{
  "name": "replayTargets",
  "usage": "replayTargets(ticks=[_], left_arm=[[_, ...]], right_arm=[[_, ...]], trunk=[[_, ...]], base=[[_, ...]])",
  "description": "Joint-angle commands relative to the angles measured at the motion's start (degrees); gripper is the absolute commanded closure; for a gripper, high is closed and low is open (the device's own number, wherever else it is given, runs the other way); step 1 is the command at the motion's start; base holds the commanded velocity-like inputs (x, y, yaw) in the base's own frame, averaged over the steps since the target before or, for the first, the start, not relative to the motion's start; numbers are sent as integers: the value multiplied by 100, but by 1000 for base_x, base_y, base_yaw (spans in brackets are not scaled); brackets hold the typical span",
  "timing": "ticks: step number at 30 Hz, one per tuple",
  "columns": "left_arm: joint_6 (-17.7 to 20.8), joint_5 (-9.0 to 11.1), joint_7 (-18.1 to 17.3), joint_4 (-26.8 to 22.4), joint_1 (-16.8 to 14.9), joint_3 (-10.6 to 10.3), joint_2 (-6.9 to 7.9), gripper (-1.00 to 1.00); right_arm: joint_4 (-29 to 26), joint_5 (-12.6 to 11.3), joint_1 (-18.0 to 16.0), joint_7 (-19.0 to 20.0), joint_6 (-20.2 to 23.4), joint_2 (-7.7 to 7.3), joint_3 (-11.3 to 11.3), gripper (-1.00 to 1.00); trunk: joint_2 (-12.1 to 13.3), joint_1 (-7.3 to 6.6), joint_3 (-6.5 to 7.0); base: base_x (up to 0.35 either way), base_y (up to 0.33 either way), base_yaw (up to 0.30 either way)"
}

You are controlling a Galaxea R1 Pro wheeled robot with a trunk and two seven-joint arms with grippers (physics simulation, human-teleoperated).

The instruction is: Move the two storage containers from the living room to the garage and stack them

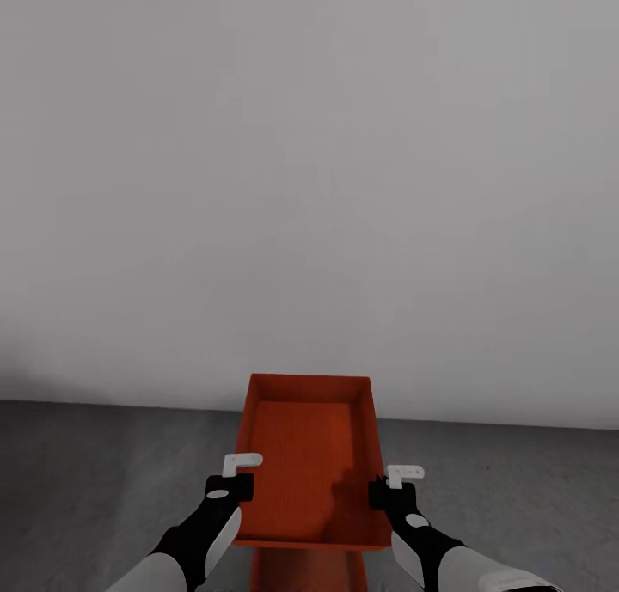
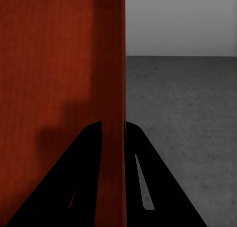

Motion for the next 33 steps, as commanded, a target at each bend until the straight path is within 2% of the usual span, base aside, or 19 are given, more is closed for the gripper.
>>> replayTargets(ticks=[1, 33], left_arm=[[34, 110, 61, -2, -2, 153, 35, 100], [34, 110, 61, -18, -5, 153, 34, 100]], right_arm=[[-13, -20, -6, 24, -294, -66, -260, 100], [-13, -20, -6, 24, -294, -66, -260, 100]], trunk=[[-10, 2, -20], [-10, 2, -310]], base=[[0, 0, 0], [0, 0, 0]])
